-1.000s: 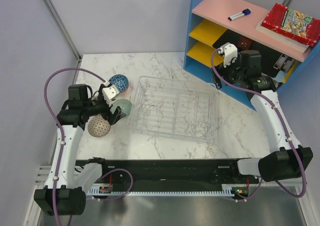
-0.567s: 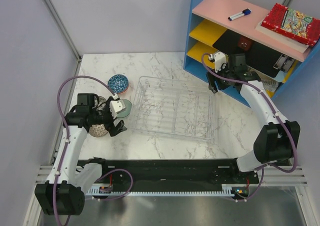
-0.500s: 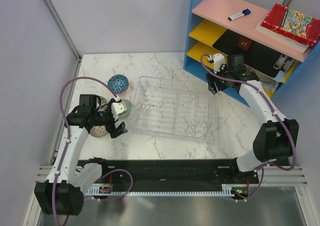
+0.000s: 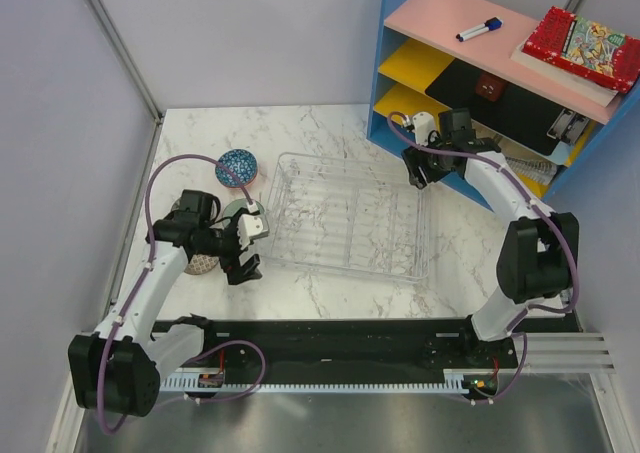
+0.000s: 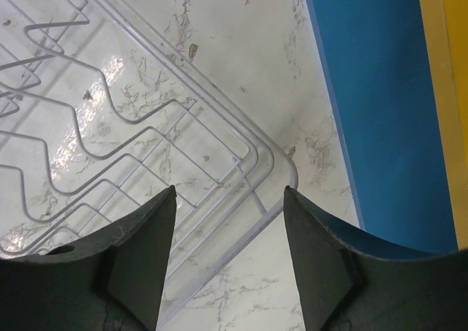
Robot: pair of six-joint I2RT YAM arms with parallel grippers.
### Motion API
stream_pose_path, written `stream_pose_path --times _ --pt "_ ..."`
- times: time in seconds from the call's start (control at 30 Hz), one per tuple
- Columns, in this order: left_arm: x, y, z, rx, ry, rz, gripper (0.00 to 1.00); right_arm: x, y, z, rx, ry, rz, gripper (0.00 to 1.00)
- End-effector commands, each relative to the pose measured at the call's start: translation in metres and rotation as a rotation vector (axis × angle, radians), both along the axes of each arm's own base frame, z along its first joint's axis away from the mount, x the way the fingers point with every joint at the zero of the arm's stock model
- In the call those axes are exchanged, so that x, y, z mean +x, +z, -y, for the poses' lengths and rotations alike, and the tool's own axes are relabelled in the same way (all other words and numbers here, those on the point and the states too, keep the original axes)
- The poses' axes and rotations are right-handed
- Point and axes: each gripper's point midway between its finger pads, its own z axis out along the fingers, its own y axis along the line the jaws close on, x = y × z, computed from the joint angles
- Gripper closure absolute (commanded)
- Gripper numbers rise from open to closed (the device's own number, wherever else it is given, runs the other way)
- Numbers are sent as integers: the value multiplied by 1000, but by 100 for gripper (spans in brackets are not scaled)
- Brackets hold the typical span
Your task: Load the bowls into the dish rack
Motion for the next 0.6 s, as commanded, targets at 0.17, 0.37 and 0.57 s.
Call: stream_pose_path --times 0.17,0.37,0.57 --pt "18 -2 0 37 7 78 0 49 9 6 -97 2 90 32" --pt "25 -7 0 47 20 87 0 57 11 6 -108 6 90 32" --pt "25 -12 2 52 22 67 0 40 49 -16 -49 98 121 29"
